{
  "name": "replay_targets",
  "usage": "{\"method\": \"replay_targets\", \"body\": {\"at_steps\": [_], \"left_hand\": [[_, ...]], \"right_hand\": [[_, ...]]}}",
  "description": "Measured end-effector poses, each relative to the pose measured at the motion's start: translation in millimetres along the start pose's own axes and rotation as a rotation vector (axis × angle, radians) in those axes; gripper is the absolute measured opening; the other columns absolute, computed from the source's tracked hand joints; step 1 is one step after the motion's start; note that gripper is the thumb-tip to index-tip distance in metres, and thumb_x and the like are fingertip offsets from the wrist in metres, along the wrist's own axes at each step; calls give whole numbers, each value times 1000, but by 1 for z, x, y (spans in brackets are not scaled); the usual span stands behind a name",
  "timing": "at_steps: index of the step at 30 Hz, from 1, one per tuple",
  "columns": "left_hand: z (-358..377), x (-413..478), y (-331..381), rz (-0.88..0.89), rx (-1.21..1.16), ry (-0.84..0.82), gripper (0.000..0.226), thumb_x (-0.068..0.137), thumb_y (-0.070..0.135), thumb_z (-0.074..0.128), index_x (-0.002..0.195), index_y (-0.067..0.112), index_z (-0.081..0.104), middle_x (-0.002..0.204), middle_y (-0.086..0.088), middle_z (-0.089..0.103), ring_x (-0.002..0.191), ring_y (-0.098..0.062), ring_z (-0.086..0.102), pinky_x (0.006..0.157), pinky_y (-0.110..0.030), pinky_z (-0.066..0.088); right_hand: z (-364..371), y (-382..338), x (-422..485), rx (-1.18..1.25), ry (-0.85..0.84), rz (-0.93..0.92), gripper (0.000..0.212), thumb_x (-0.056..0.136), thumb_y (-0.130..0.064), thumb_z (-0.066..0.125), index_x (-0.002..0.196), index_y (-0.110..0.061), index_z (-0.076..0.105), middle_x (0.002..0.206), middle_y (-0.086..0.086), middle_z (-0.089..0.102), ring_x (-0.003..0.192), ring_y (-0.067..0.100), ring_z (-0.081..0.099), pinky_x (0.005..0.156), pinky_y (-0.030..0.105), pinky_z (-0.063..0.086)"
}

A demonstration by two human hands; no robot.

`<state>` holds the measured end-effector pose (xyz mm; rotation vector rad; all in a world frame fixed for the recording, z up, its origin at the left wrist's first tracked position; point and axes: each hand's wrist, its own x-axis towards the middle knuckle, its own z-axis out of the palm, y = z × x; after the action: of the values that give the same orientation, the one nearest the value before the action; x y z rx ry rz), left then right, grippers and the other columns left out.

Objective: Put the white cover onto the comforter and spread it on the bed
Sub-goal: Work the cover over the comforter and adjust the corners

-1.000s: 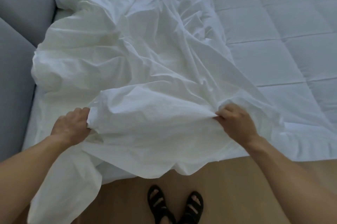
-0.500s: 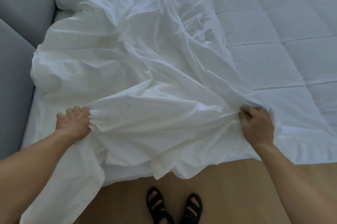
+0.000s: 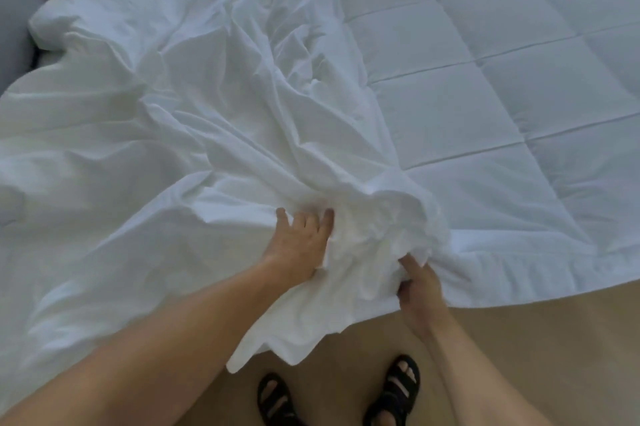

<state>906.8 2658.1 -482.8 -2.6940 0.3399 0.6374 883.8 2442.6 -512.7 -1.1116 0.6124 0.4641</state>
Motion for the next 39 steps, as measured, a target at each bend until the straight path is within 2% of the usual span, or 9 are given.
{"method": "replay_targets", "body": {"at_steps": [2,5,12,18,23,26,31,34,39], "left_hand": [[-2,13,1,-34,-34,-54,71,97,29,48,154,10,12,142,-16,39,126,-36,43,107,-53,32],[-21,17,-12,-13,-175,-64,41,102,30,41,140,15,47,136,-9,56,122,-30,53,99,-38,44],[-106,12,-45,-60,-519,114,24,89,22,53,101,8,70,106,-11,70,105,-32,63,78,-27,38],[-119,10,-69,-61,-742,223,46,62,53,71,80,11,71,71,1,68,71,-22,65,66,-31,46],[-123,8,-113,-161,-753,514,43,57,59,65,59,18,58,55,5,59,55,-17,56,57,-33,46],[-107,2,-109,-148,-601,486,56,60,65,54,71,13,69,68,-9,71,66,-27,69,62,-32,48],[-54,7,-58,-294,-477,-227,59,81,68,58,131,36,56,128,5,65,119,-20,59,90,-29,46],[-48,21,-37,-169,-332,-459,74,77,67,63,139,32,46,138,5,57,128,-19,50,102,-29,41],[-98,60,5,-70,-565,-213,103,58,82,65,142,30,35,142,7,45,127,-18,46,102,-31,39]], "right_hand": [[12,-4,3,-132,-225,46,82,58,-50,91,124,-9,64,115,6,73,104,21,71,82,35,59],[26,-12,6,-281,-393,62,80,56,-33,94,127,-14,61,109,-3,74,94,8,72,70,21,57],[28,-46,1,223,-522,197,85,63,-48,86,135,-11,59,131,17,64,121,35,61,92,49,54],[-42,-70,16,-57,141,40,52,86,-43,70,126,-9,63,114,10,71,108,31,67,87,44,55],[-108,-174,41,-118,434,-219,35,92,-35,66,112,-6,66,88,-4,65,88,22,60,74,31,44],[-121,-247,65,-118,503,-332,36,86,-39,70,102,-6,66,85,-1,65,82,21,61,70,34,43],[-116,-258,85,-253,366,-281,35,90,-43,68,102,-10,68,87,0,67,75,15,62,66,30,49],[-136,-226,83,-402,273,-164,34,92,-48,63,101,-15,67,92,1,68,83,21,63,71,36,50],[-137,-214,79,-406,245,-164,27,94,-47,59,94,-21,66,91,-3,67,83,16,62,64,31,46]]}}
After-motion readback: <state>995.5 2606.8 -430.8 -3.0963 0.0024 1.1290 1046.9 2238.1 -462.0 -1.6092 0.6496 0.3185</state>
